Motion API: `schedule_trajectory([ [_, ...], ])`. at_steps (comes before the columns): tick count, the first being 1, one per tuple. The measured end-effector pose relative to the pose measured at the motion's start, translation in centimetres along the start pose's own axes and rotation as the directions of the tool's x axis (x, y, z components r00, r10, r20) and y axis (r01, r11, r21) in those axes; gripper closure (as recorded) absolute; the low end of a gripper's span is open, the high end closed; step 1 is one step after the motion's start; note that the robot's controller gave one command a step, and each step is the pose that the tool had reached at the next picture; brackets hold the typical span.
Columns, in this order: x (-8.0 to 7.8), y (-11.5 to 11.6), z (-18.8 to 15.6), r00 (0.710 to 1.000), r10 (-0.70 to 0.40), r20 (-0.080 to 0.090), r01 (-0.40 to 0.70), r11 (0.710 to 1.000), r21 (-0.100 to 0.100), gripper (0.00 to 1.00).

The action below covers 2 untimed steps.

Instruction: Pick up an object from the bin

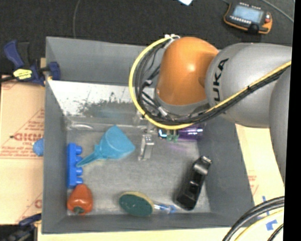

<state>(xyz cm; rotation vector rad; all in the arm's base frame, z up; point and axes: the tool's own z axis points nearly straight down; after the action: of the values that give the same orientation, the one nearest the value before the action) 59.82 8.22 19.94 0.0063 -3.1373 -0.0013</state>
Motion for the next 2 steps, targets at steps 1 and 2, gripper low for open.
schedule_trajectory([
  [1,-0.1,-0.1,-0.4,1.000,0.003,0.006,-0.003,1.000,0.000,0.00],
  [2,-4.3,6.7,13.1,0.979,-0.205,0.006,0.205,0.979,0.000,0.00],
])
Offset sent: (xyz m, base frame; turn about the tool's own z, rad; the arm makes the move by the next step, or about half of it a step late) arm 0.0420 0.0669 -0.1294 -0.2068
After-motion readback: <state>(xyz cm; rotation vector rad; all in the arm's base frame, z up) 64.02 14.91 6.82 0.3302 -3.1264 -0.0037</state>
